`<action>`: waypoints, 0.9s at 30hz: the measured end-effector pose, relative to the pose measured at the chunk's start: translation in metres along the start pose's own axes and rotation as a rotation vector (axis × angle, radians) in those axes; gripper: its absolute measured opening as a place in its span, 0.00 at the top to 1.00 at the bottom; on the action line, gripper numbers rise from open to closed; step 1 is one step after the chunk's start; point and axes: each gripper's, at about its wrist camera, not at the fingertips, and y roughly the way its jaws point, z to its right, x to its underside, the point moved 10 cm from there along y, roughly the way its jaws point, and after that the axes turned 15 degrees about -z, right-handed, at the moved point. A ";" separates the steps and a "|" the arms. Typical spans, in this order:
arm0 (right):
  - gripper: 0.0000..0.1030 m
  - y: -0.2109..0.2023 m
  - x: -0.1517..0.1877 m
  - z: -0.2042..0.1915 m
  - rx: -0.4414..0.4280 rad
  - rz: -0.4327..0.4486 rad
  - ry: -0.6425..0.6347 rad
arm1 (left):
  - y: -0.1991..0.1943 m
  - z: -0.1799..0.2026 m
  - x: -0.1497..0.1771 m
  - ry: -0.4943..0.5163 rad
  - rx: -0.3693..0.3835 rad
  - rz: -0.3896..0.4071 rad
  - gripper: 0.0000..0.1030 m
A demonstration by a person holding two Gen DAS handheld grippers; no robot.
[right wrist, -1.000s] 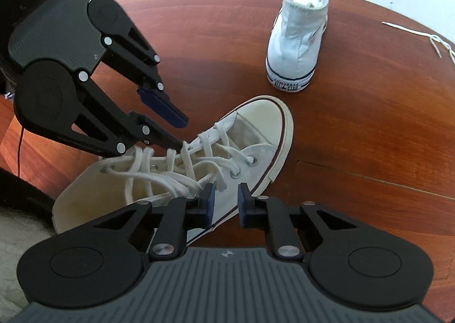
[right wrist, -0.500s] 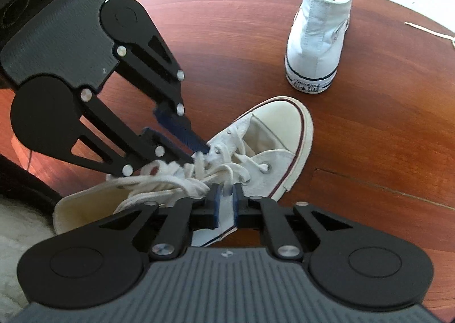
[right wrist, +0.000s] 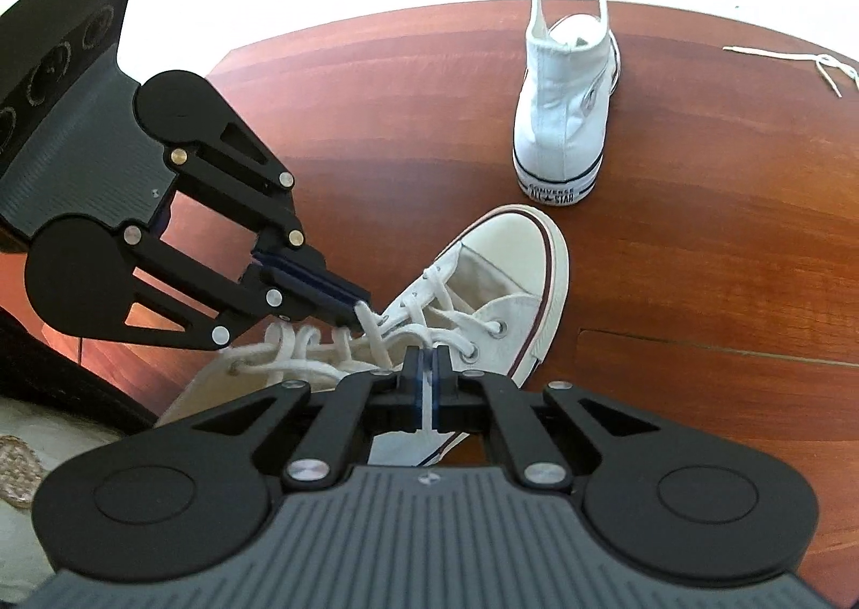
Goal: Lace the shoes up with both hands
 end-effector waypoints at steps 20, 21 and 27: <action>0.96 0.004 0.010 0.000 0.035 -0.019 0.005 | 0.008 -0.009 0.005 -0.046 0.009 -0.043 0.93; 0.96 0.003 0.011 -0.001 0.035 -0.021 -0.002 | 0.007 -0.010 0.006 -0.048 0.017 -0.046 0.93; 0.96 0.006 0.014 -0.009 0.025 -0.043 -0.038 | 0.005 -0.004 0.006 -0.011 0.060 -0.048 0.93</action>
